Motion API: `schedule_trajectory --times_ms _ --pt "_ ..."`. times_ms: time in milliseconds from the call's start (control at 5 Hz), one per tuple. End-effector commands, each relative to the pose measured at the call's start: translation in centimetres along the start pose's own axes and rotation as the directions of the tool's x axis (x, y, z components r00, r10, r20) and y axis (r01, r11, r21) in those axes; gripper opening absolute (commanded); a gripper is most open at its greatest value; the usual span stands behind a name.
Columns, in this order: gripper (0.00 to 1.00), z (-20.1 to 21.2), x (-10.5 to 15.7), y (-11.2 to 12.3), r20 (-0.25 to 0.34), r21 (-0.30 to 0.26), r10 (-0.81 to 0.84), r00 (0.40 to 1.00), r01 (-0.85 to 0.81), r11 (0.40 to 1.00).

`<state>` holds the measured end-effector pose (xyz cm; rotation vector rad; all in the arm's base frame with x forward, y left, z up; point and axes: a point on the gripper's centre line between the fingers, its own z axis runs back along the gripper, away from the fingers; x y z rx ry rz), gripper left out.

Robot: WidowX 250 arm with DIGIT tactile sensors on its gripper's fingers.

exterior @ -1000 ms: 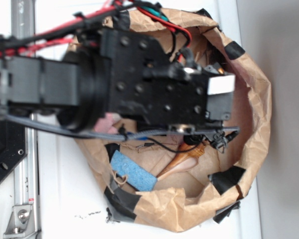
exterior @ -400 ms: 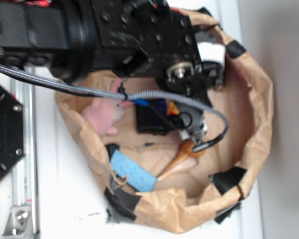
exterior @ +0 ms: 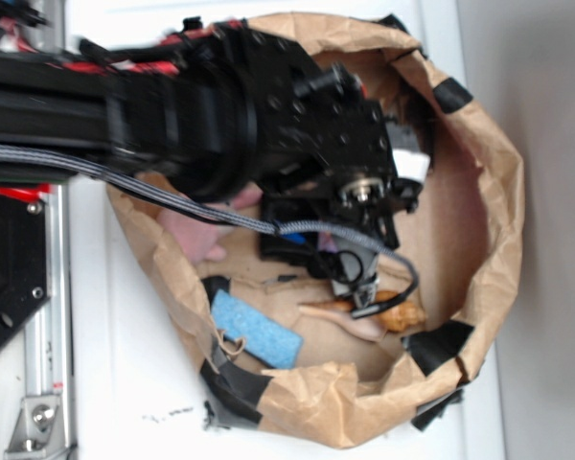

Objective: Grab the yellow duck.

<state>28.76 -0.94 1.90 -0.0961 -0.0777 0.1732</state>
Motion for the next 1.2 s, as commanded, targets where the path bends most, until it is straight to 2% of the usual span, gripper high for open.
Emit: schedule_trajectory --times_ms 0,200,400,600,1000 --pt "0.00 1.2 0.4 0.3 0.031 -0.005 -0.038 0.999 0.038 0.999" --pt "0.00 4.4 1.5 0.6 0.093 -0.010 -0.040 0.995 0.041 0.999" --pt "0.00 9.5 2.2 0.9 0.206 -0.063 -0.066 0.976 0.081 0.995" --pt "0.00 14.5 1.4 0.4 0.186 -0.044 -0.084 0.979 0.093 0.995" --pt "0.00 15.4 1.1 0.5 0.123 -0.026 -0.089 0.988 0.093 0.995"
